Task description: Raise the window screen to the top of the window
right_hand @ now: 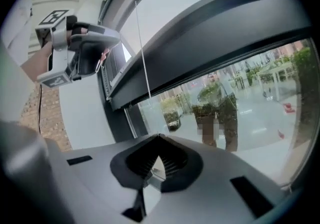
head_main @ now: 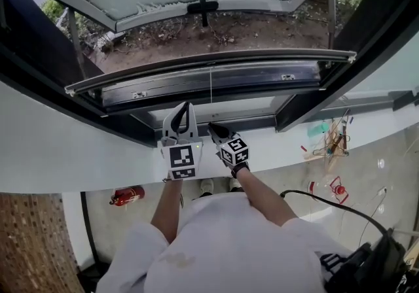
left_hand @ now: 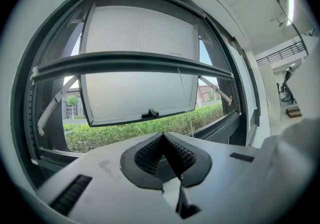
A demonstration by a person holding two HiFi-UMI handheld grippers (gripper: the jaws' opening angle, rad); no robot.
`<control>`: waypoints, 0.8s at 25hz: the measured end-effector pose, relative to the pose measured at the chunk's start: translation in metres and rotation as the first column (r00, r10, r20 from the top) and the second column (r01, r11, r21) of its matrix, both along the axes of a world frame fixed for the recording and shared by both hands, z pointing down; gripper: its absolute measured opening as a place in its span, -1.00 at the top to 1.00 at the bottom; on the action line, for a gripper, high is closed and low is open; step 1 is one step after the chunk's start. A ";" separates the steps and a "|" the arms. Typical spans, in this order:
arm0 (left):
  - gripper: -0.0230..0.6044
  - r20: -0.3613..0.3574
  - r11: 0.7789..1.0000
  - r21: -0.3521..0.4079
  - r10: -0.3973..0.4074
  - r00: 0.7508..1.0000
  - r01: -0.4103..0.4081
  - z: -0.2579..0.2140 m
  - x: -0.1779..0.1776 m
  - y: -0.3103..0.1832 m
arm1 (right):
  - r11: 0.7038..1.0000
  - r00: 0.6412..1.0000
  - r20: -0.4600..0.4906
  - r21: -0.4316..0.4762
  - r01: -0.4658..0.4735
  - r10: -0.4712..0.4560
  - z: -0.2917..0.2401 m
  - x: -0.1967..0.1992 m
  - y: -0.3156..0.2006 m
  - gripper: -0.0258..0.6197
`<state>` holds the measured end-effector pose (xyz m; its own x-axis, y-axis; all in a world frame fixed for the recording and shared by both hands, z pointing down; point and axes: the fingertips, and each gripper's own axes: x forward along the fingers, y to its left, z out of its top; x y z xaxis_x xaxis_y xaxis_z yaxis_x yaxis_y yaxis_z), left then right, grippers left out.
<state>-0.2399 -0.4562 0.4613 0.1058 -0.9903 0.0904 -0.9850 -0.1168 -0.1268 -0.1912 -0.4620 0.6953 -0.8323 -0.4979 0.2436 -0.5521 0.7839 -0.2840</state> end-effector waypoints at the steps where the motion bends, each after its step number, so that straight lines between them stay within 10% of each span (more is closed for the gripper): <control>1: 0.93 -0.003 1.000 0.000 0.001 1.000 -0.001 0.000 0.000 0.000 | 1.000 1.000 0.023 0.011 -0.008 0.008 -0.010 -0.001 -0.004 0.92; 20: 0.93 -0.057 1.000 0.021 0.004 0.998 -0.002 -0.003 -0.002 0.006 | 0.988 0.974 0.223 0.135 -0.071 0.039 -0.114 0.002 -0.012 0.92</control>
